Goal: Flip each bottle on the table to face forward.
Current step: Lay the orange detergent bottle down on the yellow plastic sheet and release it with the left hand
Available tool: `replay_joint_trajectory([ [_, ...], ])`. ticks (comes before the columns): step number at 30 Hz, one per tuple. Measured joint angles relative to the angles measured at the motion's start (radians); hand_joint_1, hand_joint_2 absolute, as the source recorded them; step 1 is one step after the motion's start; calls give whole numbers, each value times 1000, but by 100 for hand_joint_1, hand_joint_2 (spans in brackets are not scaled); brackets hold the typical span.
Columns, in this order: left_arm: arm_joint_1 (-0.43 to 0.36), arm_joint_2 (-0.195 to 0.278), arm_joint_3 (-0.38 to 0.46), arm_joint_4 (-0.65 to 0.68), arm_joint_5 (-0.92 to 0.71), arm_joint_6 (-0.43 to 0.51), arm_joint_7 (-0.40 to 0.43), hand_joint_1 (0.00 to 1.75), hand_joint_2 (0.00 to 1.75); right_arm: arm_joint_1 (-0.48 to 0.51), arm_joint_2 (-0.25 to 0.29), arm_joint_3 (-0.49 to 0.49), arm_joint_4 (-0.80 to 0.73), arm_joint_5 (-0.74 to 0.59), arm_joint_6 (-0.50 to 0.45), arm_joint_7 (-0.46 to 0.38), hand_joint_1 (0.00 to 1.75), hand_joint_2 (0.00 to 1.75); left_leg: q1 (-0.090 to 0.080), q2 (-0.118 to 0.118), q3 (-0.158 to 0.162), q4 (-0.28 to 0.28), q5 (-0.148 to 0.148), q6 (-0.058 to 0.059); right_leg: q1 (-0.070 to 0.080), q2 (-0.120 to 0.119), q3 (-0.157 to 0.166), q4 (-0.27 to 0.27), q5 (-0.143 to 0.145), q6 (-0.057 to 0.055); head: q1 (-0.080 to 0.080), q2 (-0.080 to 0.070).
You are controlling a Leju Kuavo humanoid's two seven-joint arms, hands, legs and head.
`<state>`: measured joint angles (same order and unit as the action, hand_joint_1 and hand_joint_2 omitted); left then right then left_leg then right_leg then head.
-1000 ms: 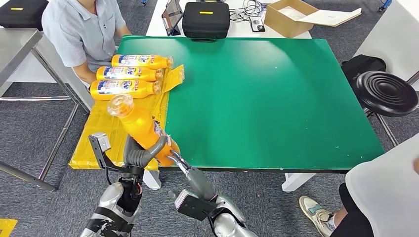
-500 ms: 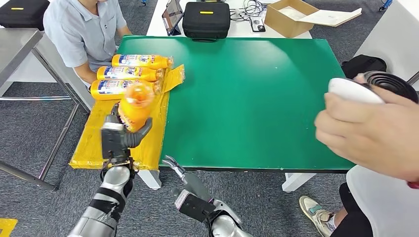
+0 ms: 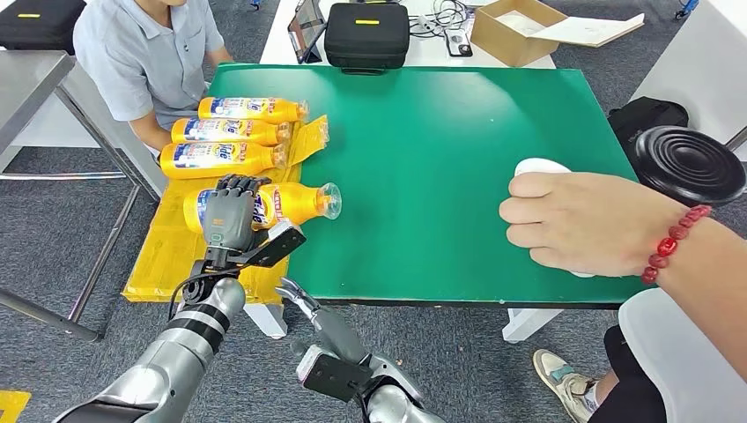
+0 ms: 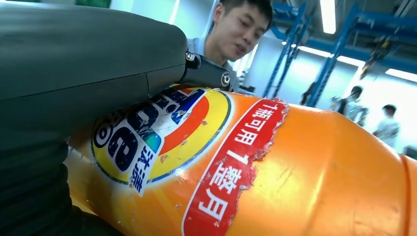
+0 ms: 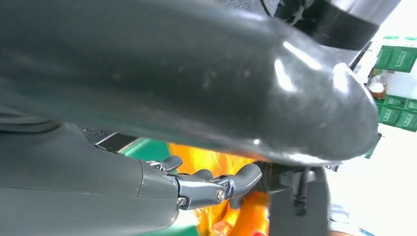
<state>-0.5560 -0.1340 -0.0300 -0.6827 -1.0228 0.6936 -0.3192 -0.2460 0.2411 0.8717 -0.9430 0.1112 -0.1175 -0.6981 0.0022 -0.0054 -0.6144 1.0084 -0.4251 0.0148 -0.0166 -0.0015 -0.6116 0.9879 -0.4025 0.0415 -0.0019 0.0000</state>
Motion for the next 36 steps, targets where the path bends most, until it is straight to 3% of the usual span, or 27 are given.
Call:
replay_joint_trajectory([
  [4, -32, 0, 9, 81, -173, 1, 124, 175, 175, -5, 0, 14, 0, -5, -12, 0, 0, 0, 0, 0, 0, 0, 0, 0, 0, 0, 0, 0, 0, 0, 0, 0],
  [10, -72, 1, 7, 171, -245, -8, 199, 175, 175, -11, 0, 28, 0, -7, -16, 0, 0, 0, 0, 0, 0, 0, 0, 0, 0, 0, 0, 0, 0, 0, 0, 0],
  [15, -101, 1, -13, 253, -293, -87, 280, 175, 175, -18, 0, 37, 0, -14, -6, 0, 0, 0, 0, 0, 0, 0, 0, 0, 0, 0, 0, 0, 0, 0, 0, 0],
  [19, -109, -1, -19, 294, -286, -163, 299, 172, 175, -21, 1, 39, 0, -20, 2, 0, 0, 0, 0, 0, 0, 0, 0, 0, 0, 0, 0, 0, 0, 0, 0, 0],
  [20, -110, -1, -19, 301, -280, -178, 298, 145, 175, -22, 1, 39, 0, -21, 3, 0, 0, 0, 0, 0, 0, 0, 0, 0, 0, 0, 0, 0, 0, 0, 0, 0],
  [23, -117, -4, -19, 314, -263, -211, 293, 19, 175, -22, 1, 39, 0, -21, 3, 0, 0, 0, 0, 0, 0, 0, 0, 0, 0, 0, 0, 0, 0, 0, 0, 0],
  [24, -121, -4, -19, 317, -256, -225, 289, 3, 175, -22, 1, 39, 0, -21, 3, 0, 0, 0, 0, 0, 0, 0, 0, 0, 0, 0, 0, 0, 0, 0, 0, 0],
  [36, -152, -10, 2, 328, -118, -414, 208, 0, 175, -22, 1, 39, 0, -16, 8, 0, 0, 0, 0, -1, 1, 0, 0, 0, 0, 0, 2, 0, 0, 0, 0, 0],
])
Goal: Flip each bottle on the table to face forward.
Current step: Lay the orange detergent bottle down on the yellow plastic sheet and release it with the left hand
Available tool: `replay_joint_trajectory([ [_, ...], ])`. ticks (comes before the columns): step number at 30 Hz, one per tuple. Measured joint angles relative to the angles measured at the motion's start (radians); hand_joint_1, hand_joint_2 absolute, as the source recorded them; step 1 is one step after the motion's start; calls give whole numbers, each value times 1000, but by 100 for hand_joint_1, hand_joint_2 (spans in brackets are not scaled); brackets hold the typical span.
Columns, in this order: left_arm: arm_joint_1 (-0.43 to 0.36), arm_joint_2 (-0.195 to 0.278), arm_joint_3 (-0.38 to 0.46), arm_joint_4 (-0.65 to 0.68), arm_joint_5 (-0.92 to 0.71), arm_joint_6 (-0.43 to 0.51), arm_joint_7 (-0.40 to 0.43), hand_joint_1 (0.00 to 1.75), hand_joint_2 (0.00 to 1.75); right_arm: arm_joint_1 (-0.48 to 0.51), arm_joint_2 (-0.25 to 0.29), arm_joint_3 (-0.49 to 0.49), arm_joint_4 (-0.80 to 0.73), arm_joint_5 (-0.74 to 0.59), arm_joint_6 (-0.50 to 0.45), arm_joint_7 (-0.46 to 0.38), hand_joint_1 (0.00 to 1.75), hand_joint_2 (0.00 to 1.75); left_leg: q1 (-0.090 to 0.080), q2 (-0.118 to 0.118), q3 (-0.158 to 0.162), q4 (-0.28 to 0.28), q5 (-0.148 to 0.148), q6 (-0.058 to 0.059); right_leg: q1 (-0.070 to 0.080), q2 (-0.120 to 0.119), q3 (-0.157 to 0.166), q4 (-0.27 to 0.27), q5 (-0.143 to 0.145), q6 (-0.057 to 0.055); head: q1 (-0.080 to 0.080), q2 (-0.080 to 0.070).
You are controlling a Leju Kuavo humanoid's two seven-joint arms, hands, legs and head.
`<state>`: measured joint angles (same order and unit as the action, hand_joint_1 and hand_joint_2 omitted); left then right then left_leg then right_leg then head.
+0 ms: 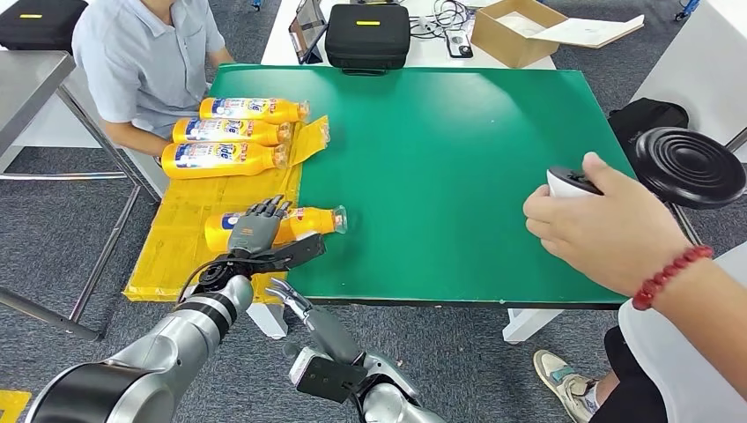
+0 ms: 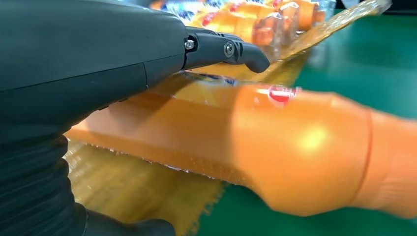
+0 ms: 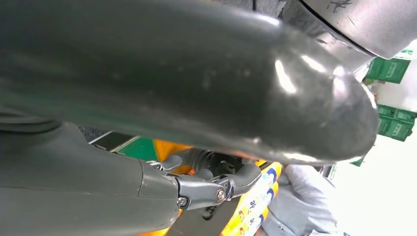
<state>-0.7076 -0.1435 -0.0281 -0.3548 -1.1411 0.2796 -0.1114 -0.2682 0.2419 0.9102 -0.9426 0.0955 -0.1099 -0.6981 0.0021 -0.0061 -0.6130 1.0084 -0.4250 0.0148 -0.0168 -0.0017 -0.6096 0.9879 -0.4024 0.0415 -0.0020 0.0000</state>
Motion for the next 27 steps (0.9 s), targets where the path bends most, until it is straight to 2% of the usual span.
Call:
replay_joint_trajectory([
  [10, -16, -15, 156, -2, 296, -171, -165, 0, 175, 0, 0, 0, 0, 15, -7, 0, 0, 0, 0, 0, 3, 0, 0, 0, 0, 0, 3, 0, 0, 0, 0, 0],
  [18, -3, -25, 226, -21, 413, -204, -289, 0, 175, 1, -4, 0, 0, 29, -43, 0, 0, 0, 0, 1, 3, 0, 0, 0, 0, 0, 3, 0, 0, 0, 0, 0],
  [22, 35, -40, 233, -106, 557, -196, -382, 0, 175, 2, -8, 0, 0, 39, -71, 0, 0, 0, 0, 1, 2, 0, 0, 0, 0, 0, 1, 0, 0, 0, 0, 0],
  [27, 101, -57, 225, -270, 777, -211, -420, 0, 175, 9, -13, 0, -4, 47, -95, 0, 0, 0, 0, 1, 1, 0, 0, 0, 0, 0, 0, 0, 0, 0, 0, 0],
])
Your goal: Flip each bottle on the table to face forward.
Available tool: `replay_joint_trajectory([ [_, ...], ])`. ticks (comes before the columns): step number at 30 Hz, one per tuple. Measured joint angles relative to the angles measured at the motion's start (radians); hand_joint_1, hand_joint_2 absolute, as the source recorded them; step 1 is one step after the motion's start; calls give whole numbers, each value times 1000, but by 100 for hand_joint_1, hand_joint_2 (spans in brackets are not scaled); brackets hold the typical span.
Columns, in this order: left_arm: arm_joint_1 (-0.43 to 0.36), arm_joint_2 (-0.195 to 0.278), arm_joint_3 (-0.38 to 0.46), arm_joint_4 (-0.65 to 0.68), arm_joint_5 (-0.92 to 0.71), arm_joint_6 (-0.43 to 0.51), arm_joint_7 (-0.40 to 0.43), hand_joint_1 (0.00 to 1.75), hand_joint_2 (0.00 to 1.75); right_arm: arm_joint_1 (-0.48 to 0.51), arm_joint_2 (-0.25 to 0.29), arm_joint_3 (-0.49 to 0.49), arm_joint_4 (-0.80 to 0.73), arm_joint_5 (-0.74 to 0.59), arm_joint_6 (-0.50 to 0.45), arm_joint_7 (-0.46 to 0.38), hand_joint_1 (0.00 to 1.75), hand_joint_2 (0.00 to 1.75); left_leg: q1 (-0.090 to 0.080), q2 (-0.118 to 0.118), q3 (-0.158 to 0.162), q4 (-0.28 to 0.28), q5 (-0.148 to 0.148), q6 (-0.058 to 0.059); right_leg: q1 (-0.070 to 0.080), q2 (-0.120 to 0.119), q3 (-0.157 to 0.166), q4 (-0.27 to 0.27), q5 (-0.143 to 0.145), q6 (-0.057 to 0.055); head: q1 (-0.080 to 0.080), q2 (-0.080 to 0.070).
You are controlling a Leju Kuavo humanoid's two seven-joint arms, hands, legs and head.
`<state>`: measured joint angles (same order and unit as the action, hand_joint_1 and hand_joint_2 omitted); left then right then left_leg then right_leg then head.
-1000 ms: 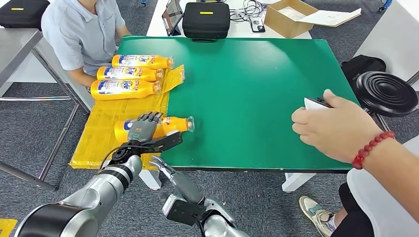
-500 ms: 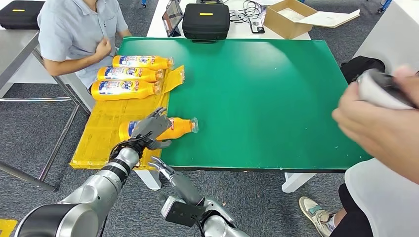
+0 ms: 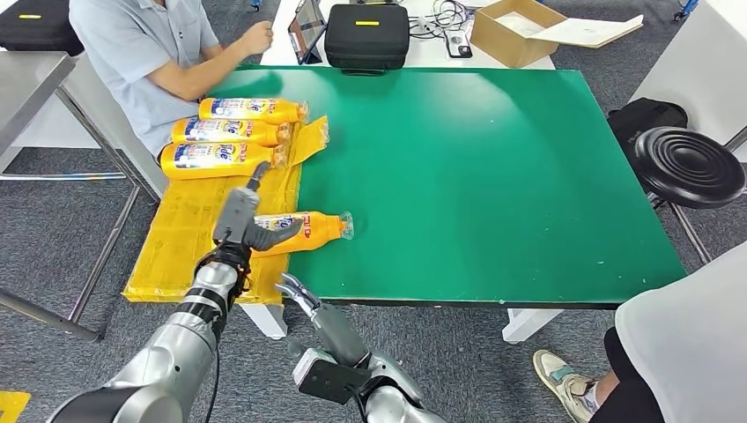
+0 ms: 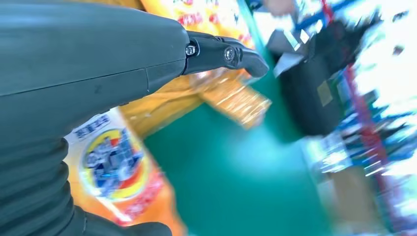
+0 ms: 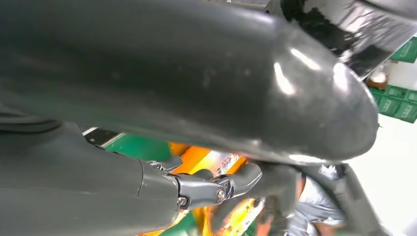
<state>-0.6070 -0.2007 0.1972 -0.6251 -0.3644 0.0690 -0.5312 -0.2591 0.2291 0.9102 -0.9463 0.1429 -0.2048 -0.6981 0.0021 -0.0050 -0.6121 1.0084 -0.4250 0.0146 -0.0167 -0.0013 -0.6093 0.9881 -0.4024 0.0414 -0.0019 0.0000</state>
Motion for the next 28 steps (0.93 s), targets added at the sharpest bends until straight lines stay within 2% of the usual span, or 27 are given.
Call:
replay_joint_trajectory([
  [2, 40, -6, -17, -97, 132, -8, 4, 0, 175, 6, -5, 0, -13, -7, -22, 0, 0, 0, 0, 0, 0, 0, 0, 0, 0, 0, 0, 0, 0, 0, 0, 0],
  [6, 144, -6, -81, -318, 454, -16, 76, 0, 175, 41, -19, -18, -104, -54, -126, 0, 0, 175, 0, 0, -1, 0, 0, 0, 0, 0, -1, 0, 0, 0, 0, 0],
  [9, 228, 2, -134, -470, 617, -17, 122, 0, 175, 77, -33, -52, -206, -74, -199, 0, 0, 175, 0, 0, -2, 0, 0, 0, 0, 0, -2, 0, 0, 0, 0, 0],
  [14, 302, 17, -191, -601, 664, -12, 140, 0, 175, 116, -50, -87, -316, -73, -260, 0, 0, 175, 0, 0, -2, 0, 0, 0, 0, 0, -2, 0, 0, 0, 0, 0],
  [18, 374, 32, -239, -673, 653, 13, 134, 0, 175, 159, -64, -116, -404, -80, -348, 0, 0, 0, 0, 0, -2, 0, 0, 0, 0, 0, -2, 0, 0, 0, 0, 0],
  [21, 459, 39, -280, -740, 633, 31, 115, 0, 175, 208, -71, -169, -442, -148, -316, 0, 0, 0, 0, 0, -2, 0, -1, 0, 0, 0, -2, 0, -1, 0, 0, 0],
  [25, 589, 45, -319, -836, 609, 48, 101, 0, 175, 283, -65, -296, -464, -230, -284, 0, 0, 0, 0, -1, -3, 0, -3, 0, 0, 0, -3, -1, -2, 0, 0, 0],
  [28, 635, 48, -335, -873, 596, 55, 100, 0, 175, 305, -60, -356, -479, -233, -295, 0, 0, 0, 0, 0, -3, 0, -3, 0, 0, 0, -4, -1, -2, 0, 0, 0],
])
